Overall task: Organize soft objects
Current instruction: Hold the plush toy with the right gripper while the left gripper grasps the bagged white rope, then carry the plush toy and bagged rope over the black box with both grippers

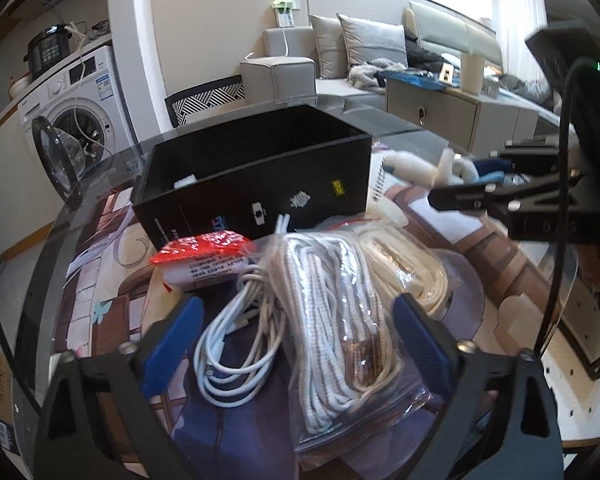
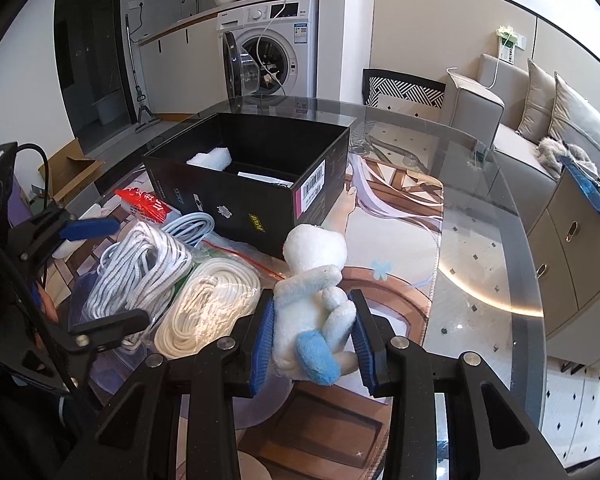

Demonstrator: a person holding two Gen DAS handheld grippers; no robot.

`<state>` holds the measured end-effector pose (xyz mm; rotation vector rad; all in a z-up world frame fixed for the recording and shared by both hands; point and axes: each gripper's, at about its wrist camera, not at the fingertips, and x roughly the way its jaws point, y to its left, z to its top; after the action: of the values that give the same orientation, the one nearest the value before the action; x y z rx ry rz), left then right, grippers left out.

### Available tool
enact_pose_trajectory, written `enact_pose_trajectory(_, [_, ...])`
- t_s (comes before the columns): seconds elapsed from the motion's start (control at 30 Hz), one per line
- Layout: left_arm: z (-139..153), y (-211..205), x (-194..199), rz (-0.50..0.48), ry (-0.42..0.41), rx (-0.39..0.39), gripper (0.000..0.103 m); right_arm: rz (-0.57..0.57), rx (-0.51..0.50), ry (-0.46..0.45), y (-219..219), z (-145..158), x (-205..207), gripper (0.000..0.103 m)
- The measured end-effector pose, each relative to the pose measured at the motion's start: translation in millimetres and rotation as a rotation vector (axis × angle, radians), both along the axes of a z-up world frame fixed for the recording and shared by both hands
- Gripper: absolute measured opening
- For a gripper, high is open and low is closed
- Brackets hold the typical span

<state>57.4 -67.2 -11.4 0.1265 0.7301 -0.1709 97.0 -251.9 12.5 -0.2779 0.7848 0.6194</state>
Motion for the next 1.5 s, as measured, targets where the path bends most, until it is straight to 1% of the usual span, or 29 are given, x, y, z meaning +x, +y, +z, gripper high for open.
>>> enact_pose_trajectory(0.07, [-2, -4, 1, -0.005, 0.004, 0.012, 0.087, -0.001, 0.001, 0.000, -1, 0, 0, 0.036])
enact_pose_trajectory(0.1, [-3, -7, 1, -0.006, -0.003, 0.027, 0.086, -0.002, 0.001, 0.000, -1, 0, 0, 0.036])
enact_pose_trajectory(0.2, [-2, -11, -1, -0.014, -0.022, 0.062, 0.079, -0.002, 0.001, 0.000, -1, 0, 0, 0.036])
enact_pose_trajectory(0.3, [0, -10, -3, -0.019, -0.039, 0.069, 0.066, -0.001, 0.002, -0.001, -1, 0, 0, 0.036])
enact_pose_trajectory(0.33, [1, -10, -4, -0.023, -0.045, 0.073, 0.059, -0.001, 0.001, -0.002, -1, 0, 0, 0.036])
enact_pose_trajectory(0.37, [2, -9, -5, -0.026, -0.050, 0.075, 0.053, -0.001, 0.001, -0.002, -1, 0, 0, 0.036])
enact_pose_trajectory(0.4, [3, -8, -5, -0.029, -0.049, 0.071, 0.052, 0.001, 0.003, -0.004, -1, 1, 0, 0.036])
enact_pose_trajectory(0.47, [5, -4, -6, -0.035, -0.049, 0.050, 0.046, 0.001, 0.003, -0.007, 0, 1, -1, 0.036])
enact_pose_trajectory(0.53, [8, 0, -7, -0.033, -0.049, 0.032, 0.043, 0.003, 0.005, -0.011, 0, 3, -1, 0.036])
enact_pose_trajectory(0.73, [12, 9, -9, -0.018, -0.058, -0.008, 0.039, 0.005, 0.014, -0.025, 1, 6, -4, 0.036])
enact_pose_trajectory(1.07, [26, 27, -11, -0.003, -0.083, -0.080, 0.039, 0.015, 0.033, -0.054, 0, 15, -9, 0.036])
enact_pose_trajectory(1.5, [49, 43, -10, 0.023, -0.132, -0.112, 0.039, 0.014, 0.044, -0.109, -5, 36, -20, 0.036])
